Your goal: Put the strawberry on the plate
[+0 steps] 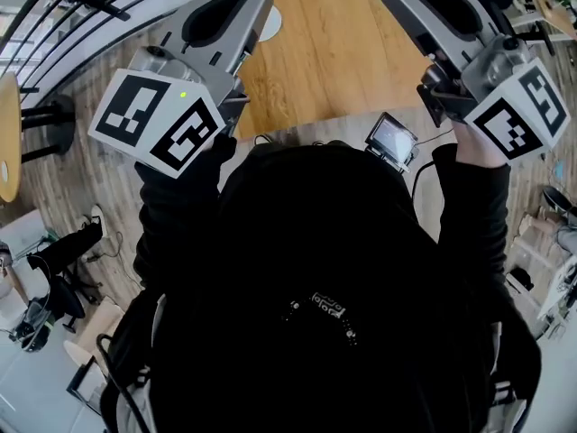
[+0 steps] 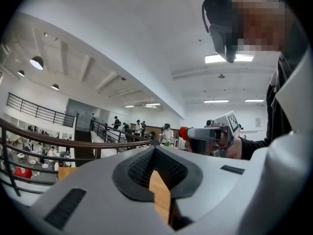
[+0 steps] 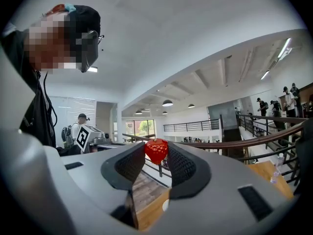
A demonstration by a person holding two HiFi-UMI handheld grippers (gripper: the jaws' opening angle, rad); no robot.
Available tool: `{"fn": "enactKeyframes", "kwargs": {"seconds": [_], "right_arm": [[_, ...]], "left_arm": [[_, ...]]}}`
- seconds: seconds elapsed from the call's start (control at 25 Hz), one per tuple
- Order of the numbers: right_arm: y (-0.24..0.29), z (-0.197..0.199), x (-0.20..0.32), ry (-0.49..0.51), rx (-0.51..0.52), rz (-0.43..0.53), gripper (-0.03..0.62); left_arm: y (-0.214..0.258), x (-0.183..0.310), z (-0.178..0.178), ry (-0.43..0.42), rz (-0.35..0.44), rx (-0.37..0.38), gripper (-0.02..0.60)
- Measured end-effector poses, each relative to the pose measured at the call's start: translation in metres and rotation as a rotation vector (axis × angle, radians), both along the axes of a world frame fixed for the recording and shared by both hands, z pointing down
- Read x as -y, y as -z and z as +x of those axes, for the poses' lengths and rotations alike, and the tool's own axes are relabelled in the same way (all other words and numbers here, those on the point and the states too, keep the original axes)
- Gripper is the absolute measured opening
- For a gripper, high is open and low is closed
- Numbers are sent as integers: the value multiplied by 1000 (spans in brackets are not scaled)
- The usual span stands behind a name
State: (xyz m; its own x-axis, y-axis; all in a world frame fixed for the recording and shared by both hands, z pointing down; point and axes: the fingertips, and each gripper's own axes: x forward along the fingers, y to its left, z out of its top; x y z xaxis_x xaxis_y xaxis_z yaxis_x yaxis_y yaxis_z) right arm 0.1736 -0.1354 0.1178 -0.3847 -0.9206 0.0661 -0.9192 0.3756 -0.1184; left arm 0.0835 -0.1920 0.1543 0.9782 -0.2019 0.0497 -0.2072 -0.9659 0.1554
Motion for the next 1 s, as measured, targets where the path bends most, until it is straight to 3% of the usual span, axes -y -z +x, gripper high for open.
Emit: {"fn": "enactKeyframes", "kwargs": {"seconds": [0.2, 0.44, 0.72, 1.0], "right_arm": [[-17, 7, 26, -56, 5, -3, 150], [4, -14, 28, -97, -24, -14, 150], [-28, -16, 63, -83, 18, -38, 150], [-23, -63, 97, -16, -32, -80, 150]], "left_arm": [[-20, 35, 13, -57, -2, -4, 5], [-7, 32, 2, -135, -28, 8, 5], [-33, 61, -6, -136, -41, 25, 5], [-42, 76, -43, -106, -81, 31, 5]]}}
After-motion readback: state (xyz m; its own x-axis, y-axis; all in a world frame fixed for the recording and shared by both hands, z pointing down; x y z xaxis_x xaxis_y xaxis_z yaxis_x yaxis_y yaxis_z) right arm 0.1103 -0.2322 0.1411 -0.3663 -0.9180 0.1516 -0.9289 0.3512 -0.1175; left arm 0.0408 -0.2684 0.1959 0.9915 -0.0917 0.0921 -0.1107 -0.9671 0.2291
